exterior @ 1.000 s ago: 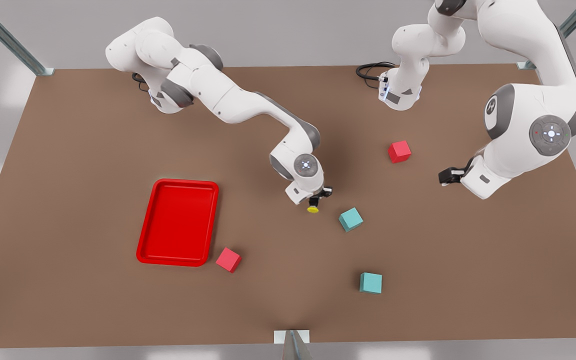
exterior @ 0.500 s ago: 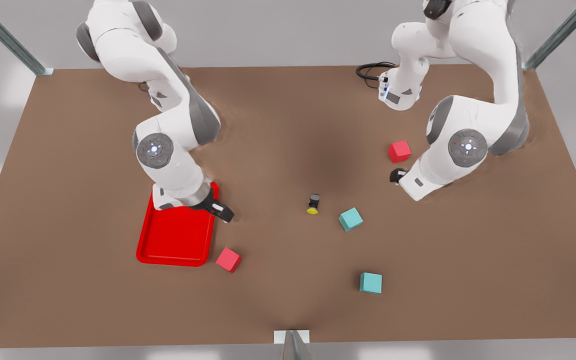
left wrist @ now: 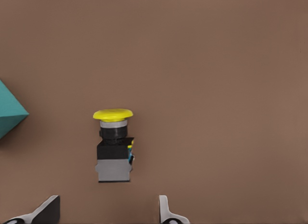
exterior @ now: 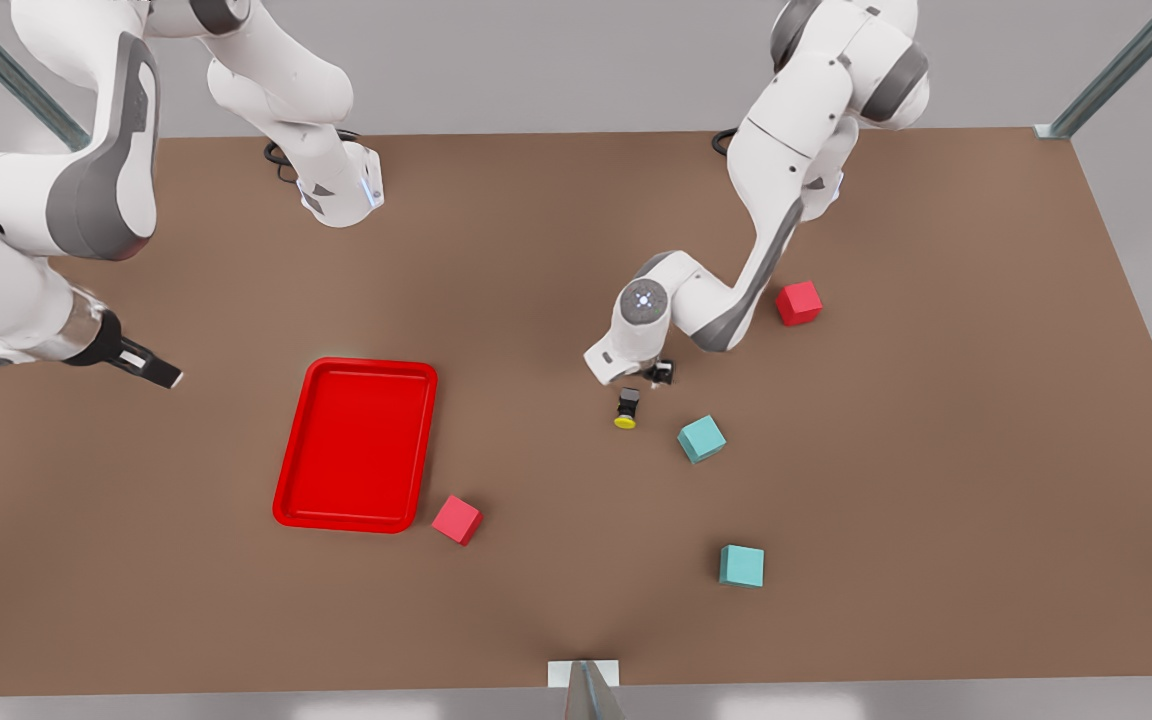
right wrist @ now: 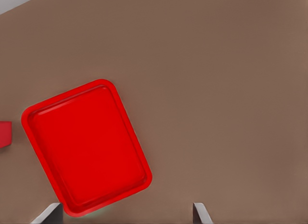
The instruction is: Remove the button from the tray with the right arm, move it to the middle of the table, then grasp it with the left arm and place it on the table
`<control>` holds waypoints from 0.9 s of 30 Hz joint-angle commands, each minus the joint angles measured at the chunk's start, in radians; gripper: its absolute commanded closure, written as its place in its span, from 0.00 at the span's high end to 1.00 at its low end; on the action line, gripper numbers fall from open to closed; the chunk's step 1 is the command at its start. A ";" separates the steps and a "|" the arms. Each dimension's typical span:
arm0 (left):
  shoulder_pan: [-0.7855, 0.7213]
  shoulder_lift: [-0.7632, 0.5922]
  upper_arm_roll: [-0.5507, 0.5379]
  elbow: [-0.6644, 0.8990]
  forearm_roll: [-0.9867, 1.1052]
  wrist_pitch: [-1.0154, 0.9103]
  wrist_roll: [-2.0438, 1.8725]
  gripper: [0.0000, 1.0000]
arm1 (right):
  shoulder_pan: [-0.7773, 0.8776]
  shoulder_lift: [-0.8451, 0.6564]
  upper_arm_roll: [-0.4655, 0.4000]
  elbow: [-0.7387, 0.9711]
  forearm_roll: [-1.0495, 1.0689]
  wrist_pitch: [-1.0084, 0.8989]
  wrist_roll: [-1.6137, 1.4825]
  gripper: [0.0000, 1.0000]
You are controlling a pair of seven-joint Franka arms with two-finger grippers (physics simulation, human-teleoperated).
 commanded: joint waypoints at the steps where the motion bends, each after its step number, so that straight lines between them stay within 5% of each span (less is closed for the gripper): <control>1: -0.019 0.017 0.000 0.001 0.021 0.161 -0.172 1.00 | 0.013 0.005 0.001 -0.001 -0.048 -0.042 -0.249 1.00; 25: 0.033 0.119 0.009 0.047 0.095 0.137 0.074 1.00 | 0.022 0.012 0.007 0.006 -0.077 -0.111 -0.251 1.00; 27: 0.035 0.119 0.009 0.047 0.095 0.137 0.074 0.71 | 0.024 0.012 0.008 0.007 -0.077 -0.120 -0.250 1.00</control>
